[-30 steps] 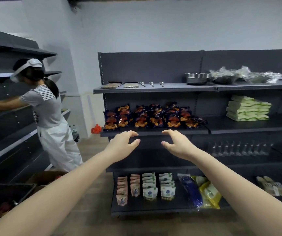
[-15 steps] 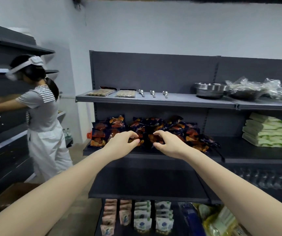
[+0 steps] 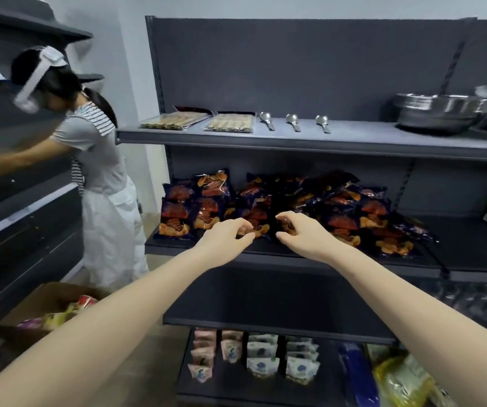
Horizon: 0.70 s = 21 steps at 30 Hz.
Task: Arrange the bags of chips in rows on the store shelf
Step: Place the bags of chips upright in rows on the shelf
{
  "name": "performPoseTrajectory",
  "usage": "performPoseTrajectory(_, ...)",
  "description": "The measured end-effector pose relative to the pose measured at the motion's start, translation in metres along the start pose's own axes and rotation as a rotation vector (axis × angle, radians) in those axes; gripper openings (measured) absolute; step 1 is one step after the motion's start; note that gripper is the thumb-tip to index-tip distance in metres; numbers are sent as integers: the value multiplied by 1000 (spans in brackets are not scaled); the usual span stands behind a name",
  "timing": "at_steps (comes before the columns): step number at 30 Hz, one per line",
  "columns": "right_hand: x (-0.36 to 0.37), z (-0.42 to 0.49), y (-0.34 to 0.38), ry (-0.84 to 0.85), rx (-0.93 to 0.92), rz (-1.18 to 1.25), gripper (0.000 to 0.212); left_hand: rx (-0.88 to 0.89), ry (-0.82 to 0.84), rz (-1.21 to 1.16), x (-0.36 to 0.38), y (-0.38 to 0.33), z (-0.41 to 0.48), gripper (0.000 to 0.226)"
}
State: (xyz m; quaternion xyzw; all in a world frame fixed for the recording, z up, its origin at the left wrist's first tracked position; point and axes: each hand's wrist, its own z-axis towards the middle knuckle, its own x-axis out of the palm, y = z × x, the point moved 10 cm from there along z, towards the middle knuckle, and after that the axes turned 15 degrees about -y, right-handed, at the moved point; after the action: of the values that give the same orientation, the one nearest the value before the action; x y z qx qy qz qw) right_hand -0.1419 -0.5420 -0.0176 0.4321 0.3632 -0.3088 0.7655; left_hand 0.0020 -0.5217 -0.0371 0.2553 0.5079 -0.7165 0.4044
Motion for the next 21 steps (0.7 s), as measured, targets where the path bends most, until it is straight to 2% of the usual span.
performPoseTrajectory(8, 58, 76, 7, 17, 28, 15, 51, 37, 19, 24, 4, 55, 75, 39)
performPoseTrajectory(16, 98, 174, 44, -25, 46, 33, 46, 28, -15, 73, -34, 143, 161, 46)
performPoseTrajectory(21, 138, 202, 61, 37, 45, 85, 39, 7, 42, 42, -28, 189, 182, 39)
